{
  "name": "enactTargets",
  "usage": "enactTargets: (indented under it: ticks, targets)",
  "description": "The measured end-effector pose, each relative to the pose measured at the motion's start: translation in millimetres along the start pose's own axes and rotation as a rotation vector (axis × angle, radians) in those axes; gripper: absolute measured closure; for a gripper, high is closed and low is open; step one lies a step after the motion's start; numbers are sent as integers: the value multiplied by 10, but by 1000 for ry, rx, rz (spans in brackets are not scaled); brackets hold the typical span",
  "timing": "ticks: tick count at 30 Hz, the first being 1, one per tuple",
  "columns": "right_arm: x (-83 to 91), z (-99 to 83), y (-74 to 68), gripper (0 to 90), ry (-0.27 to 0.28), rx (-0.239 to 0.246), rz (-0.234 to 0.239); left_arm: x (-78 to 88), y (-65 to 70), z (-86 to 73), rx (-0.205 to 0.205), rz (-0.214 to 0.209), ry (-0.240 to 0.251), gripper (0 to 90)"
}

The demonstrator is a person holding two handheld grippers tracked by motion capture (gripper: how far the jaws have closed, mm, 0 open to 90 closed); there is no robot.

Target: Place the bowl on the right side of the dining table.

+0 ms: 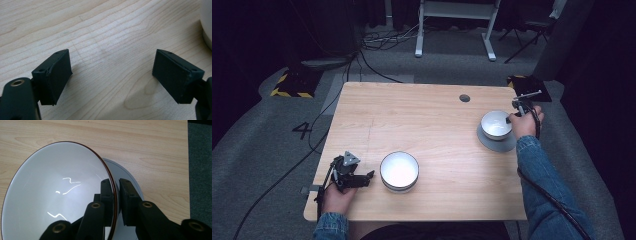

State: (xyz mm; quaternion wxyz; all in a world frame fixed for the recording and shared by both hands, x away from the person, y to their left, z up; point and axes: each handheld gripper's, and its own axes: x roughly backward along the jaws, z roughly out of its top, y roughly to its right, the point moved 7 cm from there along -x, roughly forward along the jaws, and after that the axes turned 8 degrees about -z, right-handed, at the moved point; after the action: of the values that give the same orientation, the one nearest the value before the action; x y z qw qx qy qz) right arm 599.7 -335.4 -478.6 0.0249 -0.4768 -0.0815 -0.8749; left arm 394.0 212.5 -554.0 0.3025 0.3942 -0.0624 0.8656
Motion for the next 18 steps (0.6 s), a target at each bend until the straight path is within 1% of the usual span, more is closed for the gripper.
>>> enactTargets:
  ticks: [7,9,10,11,17,18]
  targets:
    - [-25,-32,39,825,-3,-12,5,1,0,0,0,0,-1,158]
    - [-30,-38,44,826,-2,-16,14,1,-6,2,-3,5,2,158]
    - [-34,-41,52,827,-2,-13,8,0,0,0,0,0,0,158]
    - [-37,-42,53,827,-2,-12,8,2,-5,2,-1,5,0,158]
    - [-53,-60,77,830,-5,-21,19,0,1,0,1,-1,-1,158]
    - [-57,-64,87,830,-6,-25,12,3,-7,3,-3,7,1,158]
